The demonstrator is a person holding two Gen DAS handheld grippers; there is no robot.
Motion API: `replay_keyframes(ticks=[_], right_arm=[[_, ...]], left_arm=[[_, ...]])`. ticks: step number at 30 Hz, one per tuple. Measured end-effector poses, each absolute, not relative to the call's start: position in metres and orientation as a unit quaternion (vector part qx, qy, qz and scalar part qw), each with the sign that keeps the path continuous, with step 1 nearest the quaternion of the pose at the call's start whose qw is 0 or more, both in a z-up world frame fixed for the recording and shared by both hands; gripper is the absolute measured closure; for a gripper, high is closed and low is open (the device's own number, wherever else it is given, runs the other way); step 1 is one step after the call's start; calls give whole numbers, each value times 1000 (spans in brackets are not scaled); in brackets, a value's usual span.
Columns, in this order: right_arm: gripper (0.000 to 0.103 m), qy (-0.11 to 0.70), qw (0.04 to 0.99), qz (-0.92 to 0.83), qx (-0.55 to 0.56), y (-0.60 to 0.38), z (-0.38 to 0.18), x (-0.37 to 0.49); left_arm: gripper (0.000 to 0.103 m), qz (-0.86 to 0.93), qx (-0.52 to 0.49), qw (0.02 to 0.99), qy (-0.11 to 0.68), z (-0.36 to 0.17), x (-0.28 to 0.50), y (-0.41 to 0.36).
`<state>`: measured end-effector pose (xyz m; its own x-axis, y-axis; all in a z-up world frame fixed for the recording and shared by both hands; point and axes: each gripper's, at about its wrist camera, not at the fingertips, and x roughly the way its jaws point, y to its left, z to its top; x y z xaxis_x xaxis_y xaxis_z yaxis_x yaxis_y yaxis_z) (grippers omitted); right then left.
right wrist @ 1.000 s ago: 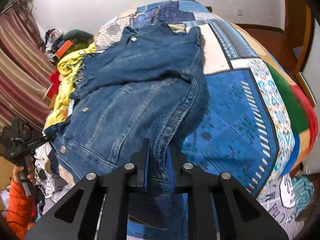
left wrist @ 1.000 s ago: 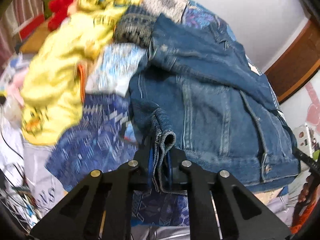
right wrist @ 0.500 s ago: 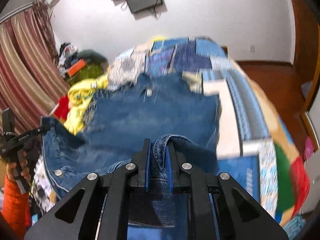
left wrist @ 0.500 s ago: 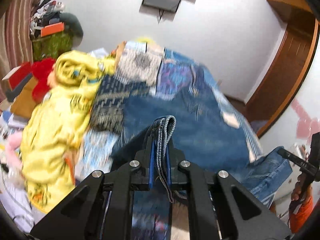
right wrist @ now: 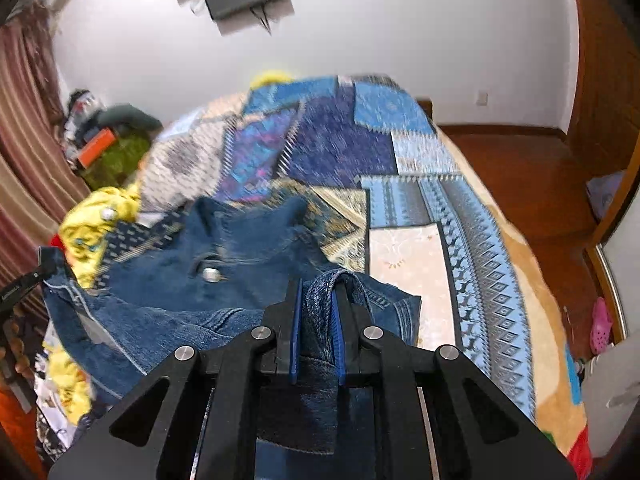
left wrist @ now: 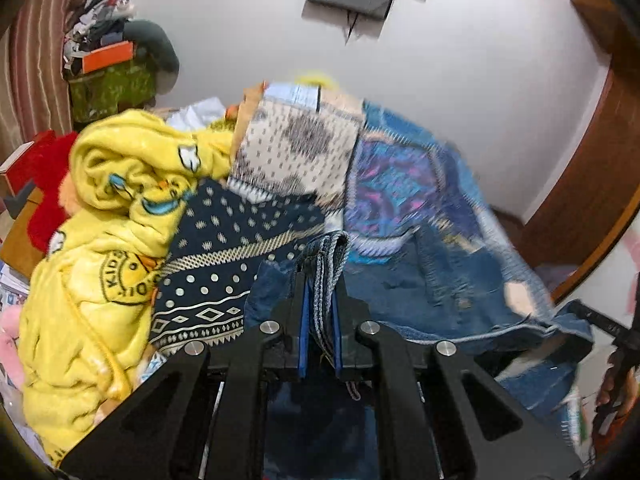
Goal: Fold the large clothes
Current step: 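Grasp the jacket hem with the left gripper while the right gripper grasps the hem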
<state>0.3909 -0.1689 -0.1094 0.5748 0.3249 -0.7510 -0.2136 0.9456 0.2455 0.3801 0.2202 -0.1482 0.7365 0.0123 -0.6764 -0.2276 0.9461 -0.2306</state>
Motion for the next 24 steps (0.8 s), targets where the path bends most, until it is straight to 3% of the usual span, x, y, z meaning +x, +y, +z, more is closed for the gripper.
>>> replay_keyframes(ticks=[7, 9, 12, 16, 18, 19, 21, 24], right_arm=[[91, 500, 847, 152, 99, -183, -170, 417], [85, 514, 836, 162, 103, -186, -180, 417], [82, 525, 826, 179, 94, -191, -182, 413], [76, 532, 823, 177, 92, -200, -171, 412], [50, 522, 841, 129, 61, -205, -158, 408], [49, 510, 852, 111, 47, -209, -151, 403], [49, 480, 870, 109, 37, -216, -133, 391], [49, 472, 871, 129, 42, -221, -115, 373]], left_arm=[[93, 86, -127, 890, 429, -219, 420, 220], [91, 88, -121, 886, 440, -233, 423, 218], [79, 97, -91, 886, 444, -238, 423, 213], [72, 99, -35, 880, 464, -230, 423, 203], [64, 99, -22, 878, 468, -220, 420, 199], [61, 96, -20, 880, 464, -212, 415, 197], [42, 86, -19, 889, 449, -193, 405, 193], [37, 71, -18, 908, 413, -160, 385, 186]])
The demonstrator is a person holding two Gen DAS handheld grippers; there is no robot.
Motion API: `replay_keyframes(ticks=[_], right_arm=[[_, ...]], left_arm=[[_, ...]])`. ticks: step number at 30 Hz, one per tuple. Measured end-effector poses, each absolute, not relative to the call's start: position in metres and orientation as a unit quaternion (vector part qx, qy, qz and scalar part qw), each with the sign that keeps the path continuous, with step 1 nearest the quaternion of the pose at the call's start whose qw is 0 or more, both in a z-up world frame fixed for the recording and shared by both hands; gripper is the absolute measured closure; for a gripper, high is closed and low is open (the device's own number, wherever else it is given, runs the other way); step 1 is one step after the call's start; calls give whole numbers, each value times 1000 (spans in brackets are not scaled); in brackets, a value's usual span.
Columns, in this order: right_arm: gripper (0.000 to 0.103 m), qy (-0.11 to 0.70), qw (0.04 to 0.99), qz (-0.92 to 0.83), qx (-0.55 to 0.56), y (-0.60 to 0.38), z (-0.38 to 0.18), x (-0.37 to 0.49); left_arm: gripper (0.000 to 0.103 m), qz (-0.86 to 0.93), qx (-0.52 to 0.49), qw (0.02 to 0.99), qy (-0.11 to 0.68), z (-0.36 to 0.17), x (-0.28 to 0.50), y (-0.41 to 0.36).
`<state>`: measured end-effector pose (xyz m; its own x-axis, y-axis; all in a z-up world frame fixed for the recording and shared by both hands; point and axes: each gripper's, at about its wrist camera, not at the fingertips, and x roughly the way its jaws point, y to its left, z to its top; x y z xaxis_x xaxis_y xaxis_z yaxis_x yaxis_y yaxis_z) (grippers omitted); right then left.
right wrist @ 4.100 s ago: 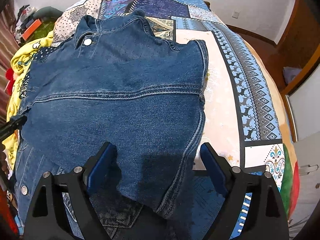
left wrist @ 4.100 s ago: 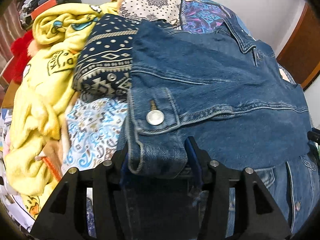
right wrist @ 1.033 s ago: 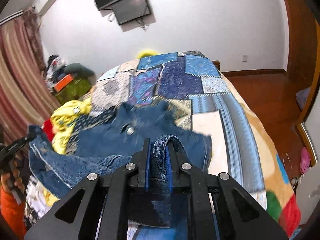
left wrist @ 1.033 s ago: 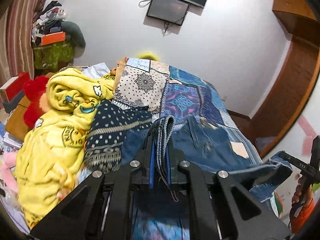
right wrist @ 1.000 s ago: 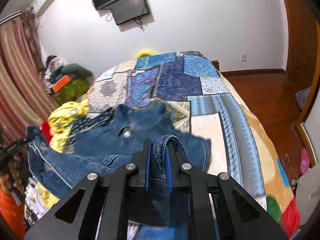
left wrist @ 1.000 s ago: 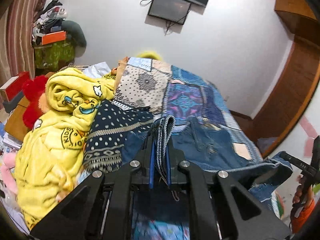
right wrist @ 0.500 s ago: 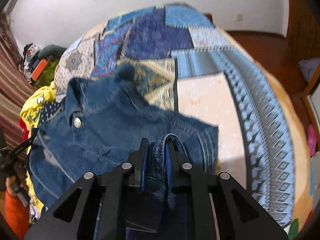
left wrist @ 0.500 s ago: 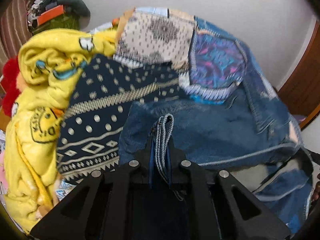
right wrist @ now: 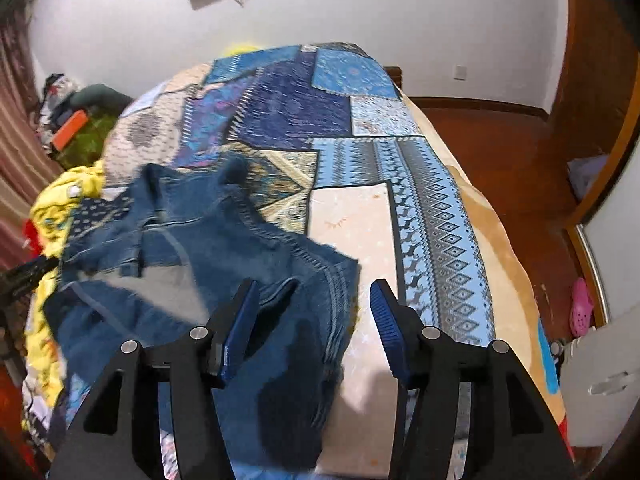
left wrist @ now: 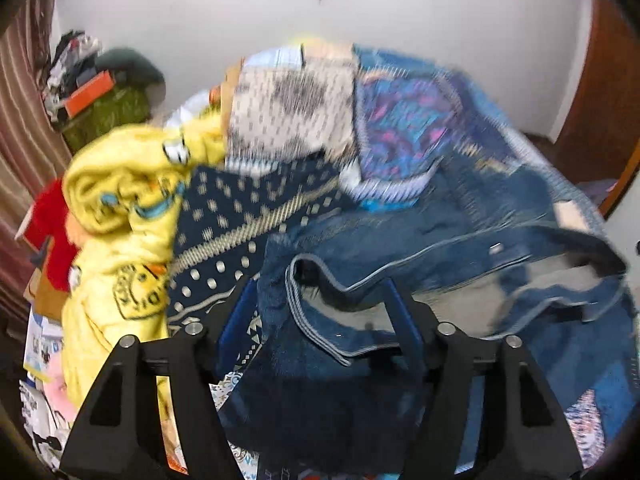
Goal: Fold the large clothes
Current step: 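Grasp the jacket hem with the left gripper while the right gripper grasps the hem, then lift the hem with both grippers and fold it over toward the collar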
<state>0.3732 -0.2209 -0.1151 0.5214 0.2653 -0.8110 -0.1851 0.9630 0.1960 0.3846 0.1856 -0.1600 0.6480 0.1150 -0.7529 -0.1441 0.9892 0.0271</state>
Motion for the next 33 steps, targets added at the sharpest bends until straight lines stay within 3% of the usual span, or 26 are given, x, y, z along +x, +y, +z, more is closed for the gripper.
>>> replay_keyframes(ticks=[6, 19, 23, 29, 33], right_arm=[[46, 459, 872, 166, 22, -202, -97, 337], [41, 503, 833, 228, -37, -131, -148, 299], [36, 501, 830, 230, -83, -110, -160, 309], [30, 547, 795, 253, -59, -91, -182, 343], [30, 557, 786, 253, -84, -79, -186, 368]], left_arm=[[18, 36, -27, 912, 408, -135, 356, 170], [17, -29, 2, 872, 488, -196, 325, 116], [17, -39, -1, 861, 507, -214, 350, 111], [17, -47, -30, 846, 530, -234, 407, 117], [17, -31, -24, 846, 531, -229, 444, 126]])
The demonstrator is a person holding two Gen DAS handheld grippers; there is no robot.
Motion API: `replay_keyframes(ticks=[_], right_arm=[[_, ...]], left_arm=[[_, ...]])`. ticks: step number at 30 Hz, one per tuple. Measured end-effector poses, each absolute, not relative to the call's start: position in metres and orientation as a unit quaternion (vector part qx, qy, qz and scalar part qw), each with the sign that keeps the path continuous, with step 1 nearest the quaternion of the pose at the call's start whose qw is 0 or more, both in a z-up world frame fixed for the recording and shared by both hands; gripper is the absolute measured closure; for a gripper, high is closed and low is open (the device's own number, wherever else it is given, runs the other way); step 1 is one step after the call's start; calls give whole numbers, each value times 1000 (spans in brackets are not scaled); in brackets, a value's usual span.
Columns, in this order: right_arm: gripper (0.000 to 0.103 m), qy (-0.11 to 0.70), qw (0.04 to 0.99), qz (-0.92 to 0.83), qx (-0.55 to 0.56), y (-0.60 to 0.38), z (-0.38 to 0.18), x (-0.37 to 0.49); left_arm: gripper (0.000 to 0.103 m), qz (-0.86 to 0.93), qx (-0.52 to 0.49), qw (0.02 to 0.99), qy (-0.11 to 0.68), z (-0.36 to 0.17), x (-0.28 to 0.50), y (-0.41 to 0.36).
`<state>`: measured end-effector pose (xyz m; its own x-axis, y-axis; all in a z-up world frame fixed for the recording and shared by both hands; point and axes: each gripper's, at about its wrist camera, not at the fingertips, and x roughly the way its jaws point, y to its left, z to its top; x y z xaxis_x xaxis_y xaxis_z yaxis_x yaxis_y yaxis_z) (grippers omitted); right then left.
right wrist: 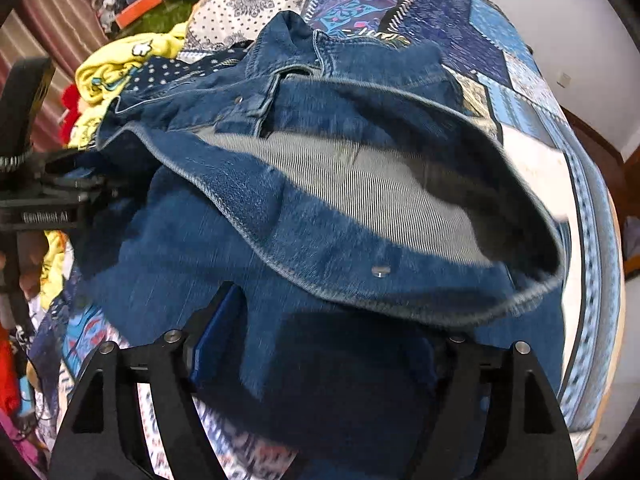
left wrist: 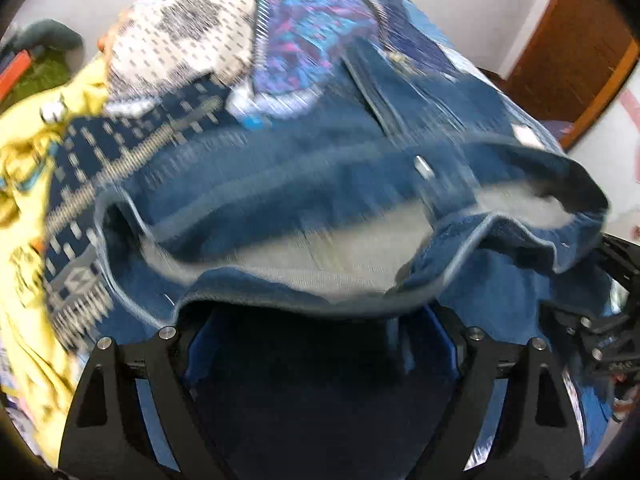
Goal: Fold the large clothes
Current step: 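Lift the hem with both grippers and fold it over toward the collar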
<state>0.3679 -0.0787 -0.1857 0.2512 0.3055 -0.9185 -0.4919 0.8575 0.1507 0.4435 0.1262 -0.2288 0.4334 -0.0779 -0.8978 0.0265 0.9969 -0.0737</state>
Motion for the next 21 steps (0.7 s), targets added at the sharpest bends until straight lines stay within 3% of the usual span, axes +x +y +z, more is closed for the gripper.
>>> replay_keyframes(ticks=[6, 12, 21], right_arm=[[31, 514, 840, 152, -81, -104, -163, 419], [30, 472, 878, 77, 21, -155, -134, 436], [29, 460, 871, 174, -6, -120, -115, 383]], left_arm=[[17, 11, -38, 877, 479, -182, 486, 146], [17, 29, -66, 905, 420, -133, 480, 174], [17, 40, 3, 887, 459, -147, 407, 189]])
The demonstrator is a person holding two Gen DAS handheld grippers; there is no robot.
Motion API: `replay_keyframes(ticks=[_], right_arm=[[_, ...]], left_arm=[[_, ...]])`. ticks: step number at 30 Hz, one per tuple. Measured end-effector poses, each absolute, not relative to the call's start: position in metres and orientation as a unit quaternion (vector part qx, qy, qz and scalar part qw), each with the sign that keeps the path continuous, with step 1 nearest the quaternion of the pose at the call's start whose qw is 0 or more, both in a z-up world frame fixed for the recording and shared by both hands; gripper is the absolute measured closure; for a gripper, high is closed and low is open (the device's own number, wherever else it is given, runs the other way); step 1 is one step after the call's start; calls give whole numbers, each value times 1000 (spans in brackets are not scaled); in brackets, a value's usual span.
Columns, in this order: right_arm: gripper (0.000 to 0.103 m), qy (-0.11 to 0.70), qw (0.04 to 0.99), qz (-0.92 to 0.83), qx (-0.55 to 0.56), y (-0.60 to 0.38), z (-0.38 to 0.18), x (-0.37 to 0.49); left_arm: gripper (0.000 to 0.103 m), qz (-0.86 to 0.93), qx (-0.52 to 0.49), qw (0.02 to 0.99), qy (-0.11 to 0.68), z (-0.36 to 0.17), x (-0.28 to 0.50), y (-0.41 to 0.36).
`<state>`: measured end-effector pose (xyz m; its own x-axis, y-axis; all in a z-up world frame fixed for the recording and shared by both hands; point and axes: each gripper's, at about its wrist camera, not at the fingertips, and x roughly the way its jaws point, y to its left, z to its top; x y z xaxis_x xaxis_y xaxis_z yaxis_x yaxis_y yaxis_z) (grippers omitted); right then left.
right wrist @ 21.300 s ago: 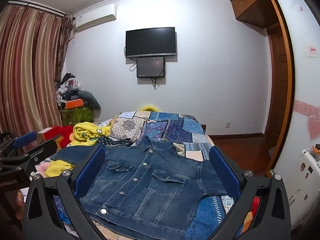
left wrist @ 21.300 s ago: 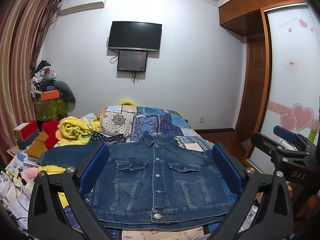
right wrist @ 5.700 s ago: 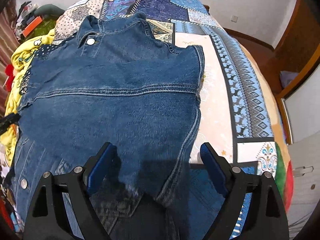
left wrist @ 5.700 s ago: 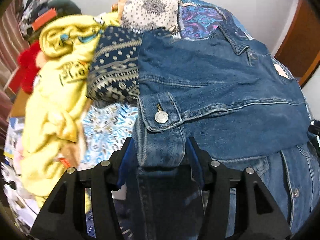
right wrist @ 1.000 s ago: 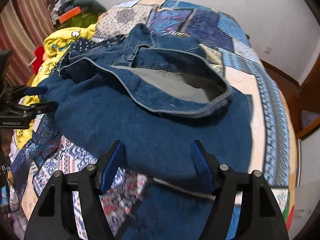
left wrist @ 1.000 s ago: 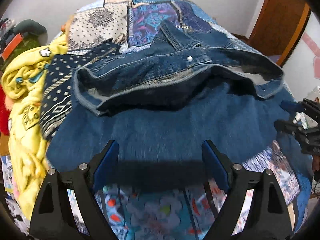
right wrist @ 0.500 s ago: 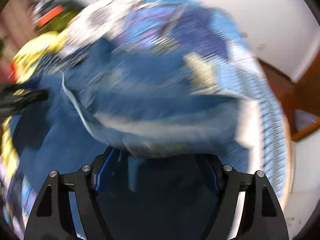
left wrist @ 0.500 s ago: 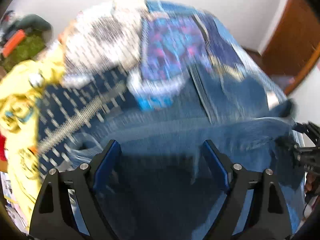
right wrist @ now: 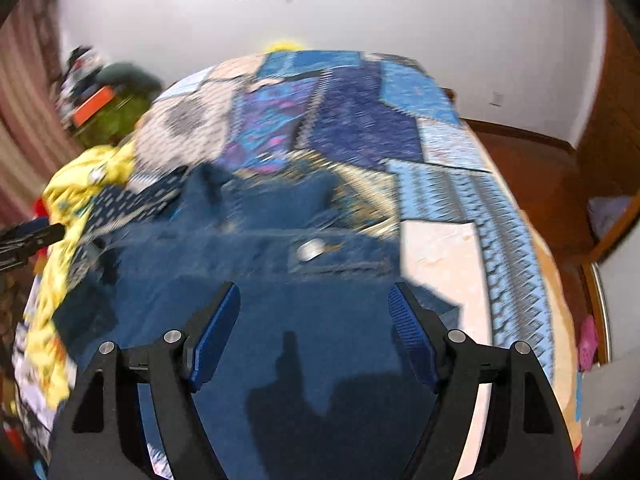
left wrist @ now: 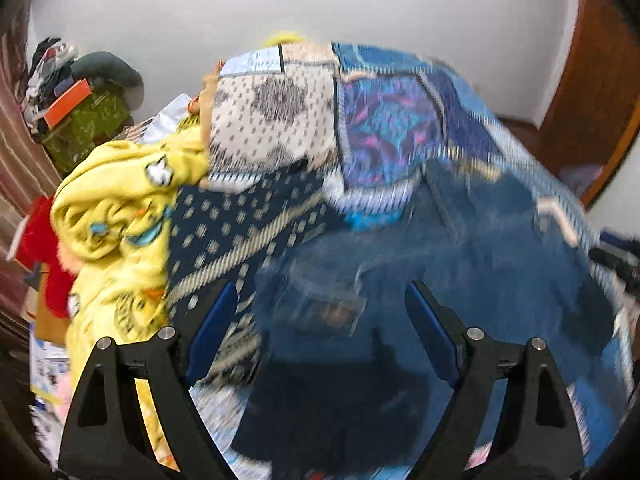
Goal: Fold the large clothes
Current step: 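Lift the hem with both grippers and fold it over toward the collar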
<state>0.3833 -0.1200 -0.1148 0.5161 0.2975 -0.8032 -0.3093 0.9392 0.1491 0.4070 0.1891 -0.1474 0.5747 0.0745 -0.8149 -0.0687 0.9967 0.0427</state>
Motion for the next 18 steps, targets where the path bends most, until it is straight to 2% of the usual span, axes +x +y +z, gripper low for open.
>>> replay_keyframes(ticks=[8, 13, 15, 18], right_arm=[[29, 497, 831, 246, -41, -62, -154, 363], [29, 517, 816, 240, -91, -52, -179, 352], [28, 513, 820, 237, -92, -61, -179, 350], [28, 517, 823, 210, -107, -80, -182, 349]], left_arm=[[17, 46, 40, 853, 519, -208, 350, 202], [9, 85, 37, 843, 530, -237, 326, 231], [6, 98, 1, 842, 530, -243, 317, 251], [6, 119, -57, 834, 535, -252, 308, 274]])
